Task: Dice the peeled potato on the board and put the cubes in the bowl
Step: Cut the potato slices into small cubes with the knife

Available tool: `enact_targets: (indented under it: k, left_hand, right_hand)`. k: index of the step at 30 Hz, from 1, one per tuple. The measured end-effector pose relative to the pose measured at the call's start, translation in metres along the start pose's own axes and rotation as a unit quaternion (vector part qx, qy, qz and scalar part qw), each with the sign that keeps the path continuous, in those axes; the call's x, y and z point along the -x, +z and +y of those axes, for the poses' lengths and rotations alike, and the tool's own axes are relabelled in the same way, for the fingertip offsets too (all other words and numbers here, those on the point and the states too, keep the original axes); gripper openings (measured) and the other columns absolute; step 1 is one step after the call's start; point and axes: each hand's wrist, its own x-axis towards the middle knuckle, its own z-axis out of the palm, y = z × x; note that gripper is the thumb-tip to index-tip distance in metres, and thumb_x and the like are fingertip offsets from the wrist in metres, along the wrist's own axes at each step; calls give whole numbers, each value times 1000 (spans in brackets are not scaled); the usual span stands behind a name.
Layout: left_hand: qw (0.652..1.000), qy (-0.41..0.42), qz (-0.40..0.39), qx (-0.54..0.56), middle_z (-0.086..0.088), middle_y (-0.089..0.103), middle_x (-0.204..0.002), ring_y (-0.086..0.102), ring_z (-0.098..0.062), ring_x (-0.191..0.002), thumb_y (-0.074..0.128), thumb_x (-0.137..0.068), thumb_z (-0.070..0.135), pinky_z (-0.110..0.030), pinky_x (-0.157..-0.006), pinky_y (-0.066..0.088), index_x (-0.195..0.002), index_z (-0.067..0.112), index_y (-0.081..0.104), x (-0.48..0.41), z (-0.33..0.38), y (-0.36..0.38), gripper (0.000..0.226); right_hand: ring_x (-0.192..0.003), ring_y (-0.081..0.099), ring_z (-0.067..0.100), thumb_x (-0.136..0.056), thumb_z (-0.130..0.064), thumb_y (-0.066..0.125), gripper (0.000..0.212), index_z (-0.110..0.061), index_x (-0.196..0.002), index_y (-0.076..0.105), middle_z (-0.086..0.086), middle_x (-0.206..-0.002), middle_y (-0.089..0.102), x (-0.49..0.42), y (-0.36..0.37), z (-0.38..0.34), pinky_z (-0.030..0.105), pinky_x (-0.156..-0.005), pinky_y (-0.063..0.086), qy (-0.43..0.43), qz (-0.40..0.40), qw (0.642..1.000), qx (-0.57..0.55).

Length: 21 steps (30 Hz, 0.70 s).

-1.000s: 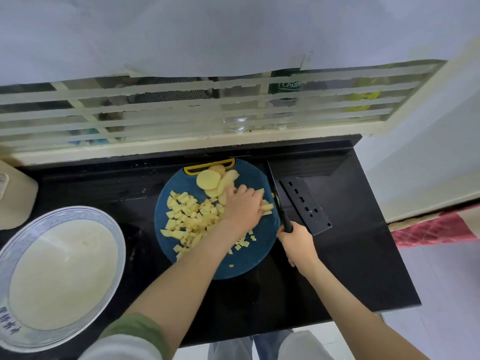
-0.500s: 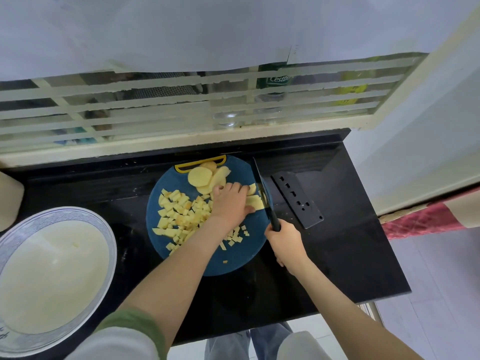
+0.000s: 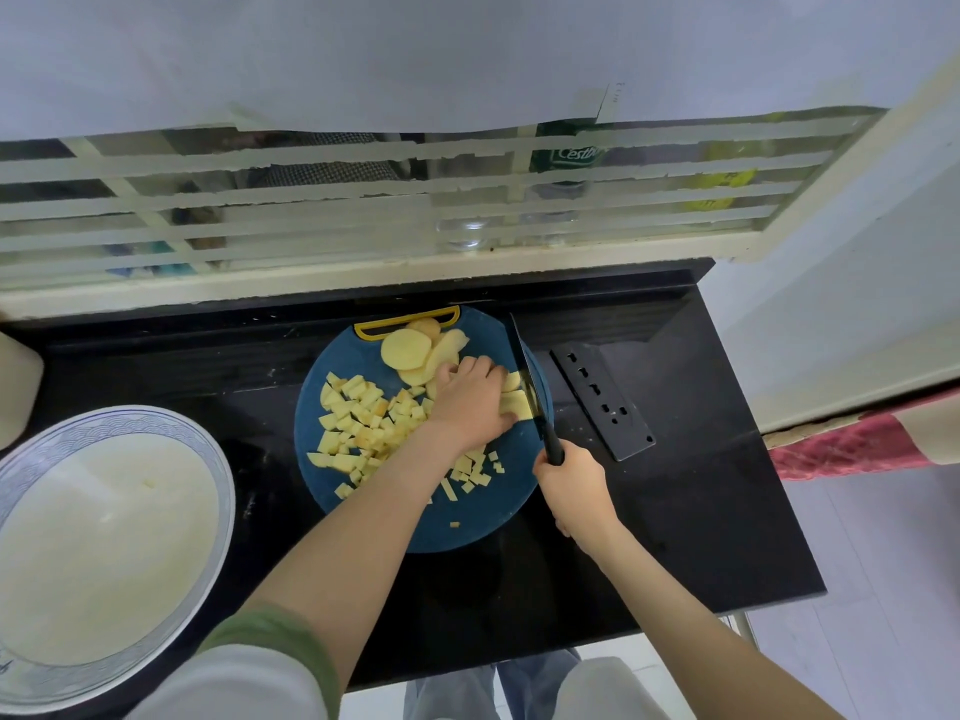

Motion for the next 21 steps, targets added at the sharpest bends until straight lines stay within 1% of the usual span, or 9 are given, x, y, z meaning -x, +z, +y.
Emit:
enact_targets:
  k: [7, 13, 17, 21]
  left_hand:
    - [1000, 13, 0, 1, 0, 43, -130, 35, -20, -124, 57, -86, 49, -39, -103, 21, -137, 19, 41, 0, -1, 2, 61]
    - [1000, 19, -1, -4, -1, 42, -131, 34, -21, -126, 56, -88, 49, -40, -104, 20, -139, 18, 40, 0, -2, 3, 62]
    - [1000, 28, 2, -8, -3, 43, -132, 34, -21, -126, 54, -89, 49, -38, -105, 20, -138, 15, 40, 0, -1, 3, 61]
    - [999, 36, 4, -4, -4, 42, -132, 33, -22, -127, 54, -90, 47, -36, -105, 18, -138, 13, 40, 0, -2, 3, 61]
  right_hand:
    - [-55, 44, 13, -97, -17, 46, 15, -12, -88, 56, 4, -71, 52, 0, 4, 4, 32, -57, 44, 15, 7, 1000, -15]
    - [-55, 42, 13, -98, -15, 43, 17, -14, -87, 55, 3, -70, 50, 2, 5, 2, 30, -54, 42, 27, 5, 1000, -10]
    - [-56, 45, 15, -94, -11, 41, 18, -8, -91, 59, 3, -70, 51, -1, 7, 3, 30, -55, 44, 41, -2, 999, 24]
    - [-59, 50, 18, -93, -12, 40, 20, -9, -91, 60, 5, -73, 55, -5, 8, 6, 31, -55, 47, 57, -9, 997, 50]
